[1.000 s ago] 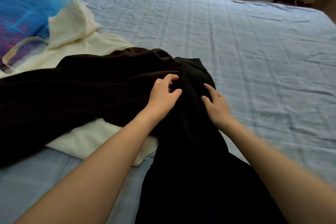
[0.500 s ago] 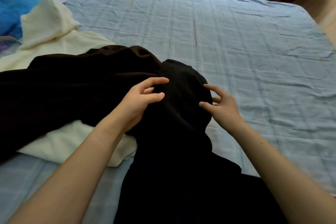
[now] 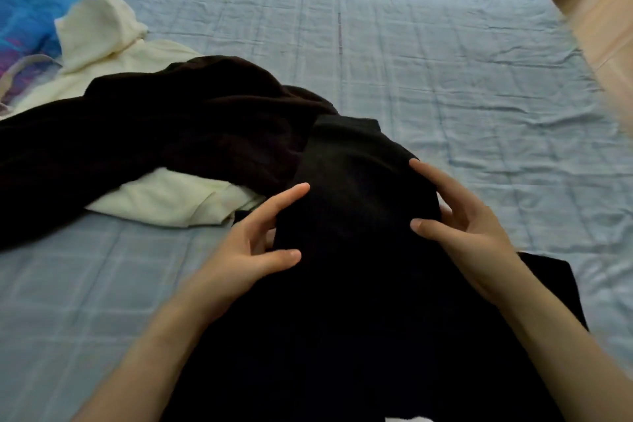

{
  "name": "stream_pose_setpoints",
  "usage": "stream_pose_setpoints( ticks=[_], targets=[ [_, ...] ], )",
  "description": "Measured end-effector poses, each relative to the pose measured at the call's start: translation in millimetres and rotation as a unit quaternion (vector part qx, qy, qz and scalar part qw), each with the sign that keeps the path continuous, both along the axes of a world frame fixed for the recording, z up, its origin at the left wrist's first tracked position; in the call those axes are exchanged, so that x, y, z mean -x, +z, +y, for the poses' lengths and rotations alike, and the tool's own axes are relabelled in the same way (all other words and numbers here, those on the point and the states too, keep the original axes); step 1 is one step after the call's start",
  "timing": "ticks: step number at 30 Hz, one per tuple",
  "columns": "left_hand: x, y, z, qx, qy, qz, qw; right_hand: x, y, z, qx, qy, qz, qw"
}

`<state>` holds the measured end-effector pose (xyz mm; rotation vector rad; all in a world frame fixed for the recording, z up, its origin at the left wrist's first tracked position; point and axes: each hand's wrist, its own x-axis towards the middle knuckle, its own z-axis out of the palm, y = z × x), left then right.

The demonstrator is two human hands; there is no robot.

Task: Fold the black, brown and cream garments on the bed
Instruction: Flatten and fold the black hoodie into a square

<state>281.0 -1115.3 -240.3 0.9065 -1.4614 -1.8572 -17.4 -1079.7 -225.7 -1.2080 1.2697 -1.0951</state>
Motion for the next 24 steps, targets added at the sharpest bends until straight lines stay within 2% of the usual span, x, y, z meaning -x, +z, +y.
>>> stream_pose_setpoints(
  ticks=[3, 4, 7, 9, 11, 14, 17, 19, 22, 24],
  targets=[
    [2, -10, 77, -0.074, -0.024, -0.009, 0.997, 10, -2, 75, -0.046, 0.023, 0.027, 0.998],
    [4, -20, 102, -0.086, -0.023, -0.039, 0.995, 11, -11, 98, -0.067, 0.028, 0.059, 0.996],
    [11, -54, 158, -0.062, -0.028, -0.214, 0.975, 8, -47, 152, -0.132, 0.056, 0.145, 0.979],
    [14, -68, 178, -0.070, -0.045, -0.266, 0.960, 7, -66, 170, -0.170, 0.081, 0.185, 0.965],
    [16, -72, 183, -0.070, -0.035, -0.276, 0.958, 8, -74, 174, -0.183, 0.093, 0.204, 0.957],
    [24, -68, 165, -0.034, 0.048, -0.292, 0.955, 10, -76, 156, -0.142, 0.006, 0.214, 0.966],
    [47, -70, 128, 0.040, 0.106, -0.359, 0.927, 6, -78, 114, -0.086, -0.071, 0.254, 0.961],
    [66, -73, 104, 0.069, 0.132, -0.396, 0.906, 2, -81, 81, -0.107, -0.086, 0.226, 0.964],
    [91, -80, 85, 0.016, 0.161, -0.328, 0.931, -5, -89, 48, -0.141, -0.063, 0.195, 0.969],
    [100, -84, 87, 0.003, 0.169, -0.281, 0.945, -7, -93, 43, -0.119, -0.046, 0.202, 0.971]
  ],
)
